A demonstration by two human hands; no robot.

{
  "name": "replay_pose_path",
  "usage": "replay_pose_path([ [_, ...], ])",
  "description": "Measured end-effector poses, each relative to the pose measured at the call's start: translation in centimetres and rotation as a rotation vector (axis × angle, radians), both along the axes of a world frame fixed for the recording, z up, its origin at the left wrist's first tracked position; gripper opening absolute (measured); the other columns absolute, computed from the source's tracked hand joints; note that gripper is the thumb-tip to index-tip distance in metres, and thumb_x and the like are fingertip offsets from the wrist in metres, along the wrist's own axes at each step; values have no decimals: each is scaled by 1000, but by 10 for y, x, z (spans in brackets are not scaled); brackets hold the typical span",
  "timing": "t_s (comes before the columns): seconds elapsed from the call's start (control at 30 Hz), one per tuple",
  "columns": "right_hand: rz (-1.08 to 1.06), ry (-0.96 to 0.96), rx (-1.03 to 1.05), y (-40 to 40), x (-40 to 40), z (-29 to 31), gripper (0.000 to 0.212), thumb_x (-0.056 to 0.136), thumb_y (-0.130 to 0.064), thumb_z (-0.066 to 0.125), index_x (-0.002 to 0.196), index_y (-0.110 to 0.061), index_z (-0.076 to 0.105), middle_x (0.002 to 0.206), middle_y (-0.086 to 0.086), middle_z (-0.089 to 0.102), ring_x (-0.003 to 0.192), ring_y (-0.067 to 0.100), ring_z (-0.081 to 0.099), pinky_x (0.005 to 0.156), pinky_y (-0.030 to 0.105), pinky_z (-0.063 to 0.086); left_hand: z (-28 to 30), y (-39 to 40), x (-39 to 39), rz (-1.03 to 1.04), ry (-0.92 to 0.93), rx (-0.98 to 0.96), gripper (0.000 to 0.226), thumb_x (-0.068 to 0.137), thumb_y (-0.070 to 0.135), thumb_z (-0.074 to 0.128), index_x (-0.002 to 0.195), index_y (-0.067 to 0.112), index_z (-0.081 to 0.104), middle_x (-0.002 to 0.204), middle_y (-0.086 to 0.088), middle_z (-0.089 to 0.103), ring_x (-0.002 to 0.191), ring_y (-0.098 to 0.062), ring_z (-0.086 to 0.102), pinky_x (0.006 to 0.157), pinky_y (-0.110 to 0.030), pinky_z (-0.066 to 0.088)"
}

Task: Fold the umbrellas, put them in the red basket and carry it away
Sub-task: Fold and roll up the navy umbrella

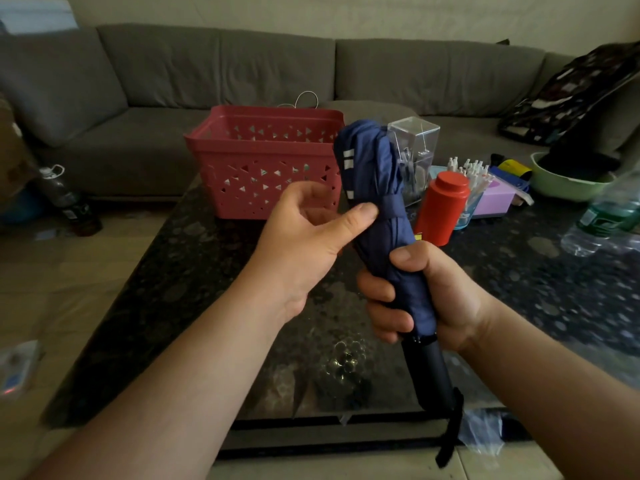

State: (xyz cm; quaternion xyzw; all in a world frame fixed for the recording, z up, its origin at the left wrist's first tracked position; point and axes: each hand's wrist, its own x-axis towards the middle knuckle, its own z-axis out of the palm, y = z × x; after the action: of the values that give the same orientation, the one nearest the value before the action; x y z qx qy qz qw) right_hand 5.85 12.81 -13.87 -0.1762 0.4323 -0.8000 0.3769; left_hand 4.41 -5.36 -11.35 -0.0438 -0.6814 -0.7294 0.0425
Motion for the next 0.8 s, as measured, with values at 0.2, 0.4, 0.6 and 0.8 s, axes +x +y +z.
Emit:
replay_pose_path([
  [0.2, 316, -213, -196, -25, 10, -13, 47, 86, -37, 68, 125, -11, 62, 83, 5, 64, 63, 18, 65, 69, 33, 57, 6, 2, 6, -354, -127, 439, 56, 84, 27, 79, 128, 0, 57, 104, -10, 76, 91, -29, 78, 82, -45, 66],
  [0.4, -64, -59, 197, -36, 12, -14, 45, 67, -37, 88, 100, -11, 72, 84, 13, 67, 66, 27, 66, 68, 36, 58, 3, 2, -7, 56, 41, 261, 34, 92, 7, 77, 120, 8, 58, 99, -13, 68, 83, -32, 74, 75, -49, 65],
  [0.6, -263, 67, 391, -44, 18, -14, 12, 75, -13, 68, 79, -8, 58, 65, 14, 53, 45, 23, 45, 53, 33, 45, -6, 8, -7, 68, 2, 327, 42, 94, 5, 74, 129, 18, 56, 107, -12, 72, 84, -30, 77, 79, -51, 66],
  [0.8, -74, 56, 299, -38, 17, -16, 34, 71, -13, 77, 102, -9, 65, 85, 16, 68, 66, 27, 64, 68, 38, 56, 2, -1, -9, -57, -123, 434, 27, 95, 10, 72, 118, 10, 58, 83, -6, 62, 62, -19, 66, 58, -35, 60],
])
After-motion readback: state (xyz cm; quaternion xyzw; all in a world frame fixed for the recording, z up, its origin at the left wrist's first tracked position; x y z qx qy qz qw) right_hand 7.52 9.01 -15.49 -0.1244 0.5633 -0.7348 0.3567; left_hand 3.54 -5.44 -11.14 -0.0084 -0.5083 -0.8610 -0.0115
